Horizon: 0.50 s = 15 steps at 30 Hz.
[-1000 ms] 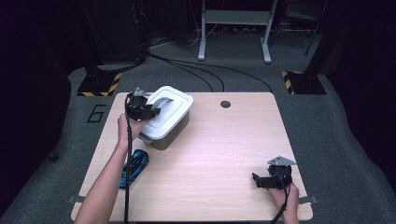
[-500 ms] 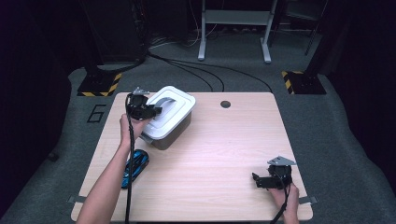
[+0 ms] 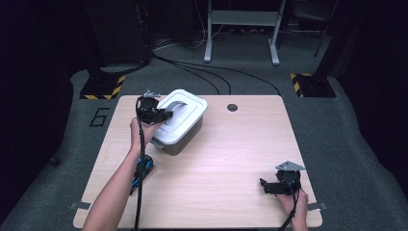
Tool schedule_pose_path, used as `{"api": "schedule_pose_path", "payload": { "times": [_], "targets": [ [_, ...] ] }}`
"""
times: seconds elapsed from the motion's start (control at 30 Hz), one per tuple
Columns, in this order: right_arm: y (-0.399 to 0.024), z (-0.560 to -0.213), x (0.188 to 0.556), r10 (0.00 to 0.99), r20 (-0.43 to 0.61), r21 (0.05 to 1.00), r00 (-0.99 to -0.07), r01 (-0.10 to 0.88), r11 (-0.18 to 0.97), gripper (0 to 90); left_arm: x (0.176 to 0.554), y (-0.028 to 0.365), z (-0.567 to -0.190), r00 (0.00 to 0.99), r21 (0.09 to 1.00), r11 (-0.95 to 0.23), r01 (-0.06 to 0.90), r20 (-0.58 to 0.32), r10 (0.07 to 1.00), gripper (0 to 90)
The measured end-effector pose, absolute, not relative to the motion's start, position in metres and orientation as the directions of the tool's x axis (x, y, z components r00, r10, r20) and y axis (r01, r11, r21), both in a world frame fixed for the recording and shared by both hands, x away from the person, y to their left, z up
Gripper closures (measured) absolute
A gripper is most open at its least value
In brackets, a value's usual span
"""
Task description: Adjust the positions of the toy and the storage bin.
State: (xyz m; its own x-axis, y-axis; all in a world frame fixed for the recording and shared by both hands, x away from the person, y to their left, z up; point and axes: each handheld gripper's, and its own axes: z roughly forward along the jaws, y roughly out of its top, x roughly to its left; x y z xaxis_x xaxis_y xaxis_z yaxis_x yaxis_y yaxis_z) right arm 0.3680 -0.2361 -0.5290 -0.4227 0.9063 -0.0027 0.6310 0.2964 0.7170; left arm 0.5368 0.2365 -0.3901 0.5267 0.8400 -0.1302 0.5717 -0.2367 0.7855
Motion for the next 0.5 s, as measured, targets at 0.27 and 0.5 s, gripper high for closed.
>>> {"api": "schedule_pose_path", "payload": {
  "times": [0.27,0.5],
  "targets": [
    [-0.236,-0.529,0.368,0.906,-0.003,0.717,-0.423,0.631,0.296,0.5,0.537,0.223,-0.39,0.541,0.781,-0.239,0.577,-0.146,0.828,67.1],
    [-0.236,-0.529,0.368,0.906,-0.002,0.717,-0.422,0.631,0.296,0.5,0.535,0.208,-0.389,0.551,0.774,-0.244,0.585,-0.158,0.819,67.1]
  ]
}}
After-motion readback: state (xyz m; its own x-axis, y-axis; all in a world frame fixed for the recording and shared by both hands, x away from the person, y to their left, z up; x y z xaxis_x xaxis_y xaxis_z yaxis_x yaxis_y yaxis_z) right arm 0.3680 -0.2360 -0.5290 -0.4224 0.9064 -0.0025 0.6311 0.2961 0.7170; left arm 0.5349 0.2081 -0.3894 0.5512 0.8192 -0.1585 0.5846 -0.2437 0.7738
